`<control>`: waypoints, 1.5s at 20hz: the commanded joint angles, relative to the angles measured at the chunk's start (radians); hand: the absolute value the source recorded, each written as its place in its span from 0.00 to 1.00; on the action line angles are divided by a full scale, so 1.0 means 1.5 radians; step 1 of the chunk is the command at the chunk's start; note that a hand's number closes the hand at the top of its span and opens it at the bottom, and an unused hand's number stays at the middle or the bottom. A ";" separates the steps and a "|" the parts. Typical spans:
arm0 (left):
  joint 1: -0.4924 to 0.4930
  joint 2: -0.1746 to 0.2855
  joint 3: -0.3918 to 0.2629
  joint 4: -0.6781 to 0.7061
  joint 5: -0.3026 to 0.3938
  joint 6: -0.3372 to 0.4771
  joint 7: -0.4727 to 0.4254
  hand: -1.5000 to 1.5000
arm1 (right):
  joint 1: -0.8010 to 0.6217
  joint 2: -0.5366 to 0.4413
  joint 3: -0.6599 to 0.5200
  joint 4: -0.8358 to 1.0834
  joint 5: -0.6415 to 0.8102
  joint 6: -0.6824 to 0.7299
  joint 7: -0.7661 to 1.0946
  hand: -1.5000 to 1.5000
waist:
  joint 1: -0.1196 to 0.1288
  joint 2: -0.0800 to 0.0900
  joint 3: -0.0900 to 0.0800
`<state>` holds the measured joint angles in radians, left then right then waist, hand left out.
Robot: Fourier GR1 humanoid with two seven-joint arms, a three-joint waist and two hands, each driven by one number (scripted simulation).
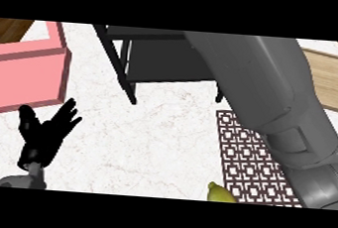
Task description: Pick the croissant from the placemat and place it in the tiered shelf
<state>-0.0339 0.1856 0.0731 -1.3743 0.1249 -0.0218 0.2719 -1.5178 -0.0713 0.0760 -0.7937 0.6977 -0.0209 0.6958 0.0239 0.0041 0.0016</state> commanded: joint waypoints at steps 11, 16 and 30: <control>-0.033 0.001 0.014 0.037 -0.006 0.001 0.010 0.50 | -0.033 0.000 -0.050 0.151 0.009 -0.071 -0.154 1.00 | -0.003 0.001 -0.002; -0.024 0.009 0.018 0.014 0.002 -0.008 0.031 0.50 | -0.057 -0.006 -0.042 0.188 0.029 -0.047 -0.153 1.00 | -0.002 0.000 -0.002; -0.032 -0.007 0.012 0.011 -0.001 0.000 0.044 0.50 | -0.039 0.008 -0.217 0.119 -0.121 -0.211 -0.165 0.00 | -0.006 -0.001 -0.001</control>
<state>-0.0755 0.1797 0.0945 -1.3532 0.1220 -0.0246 0.3141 -1.5873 -0.0599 -0.1888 -0.5734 0.5843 -0.3147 0.4698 0.0201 0.0043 0.0011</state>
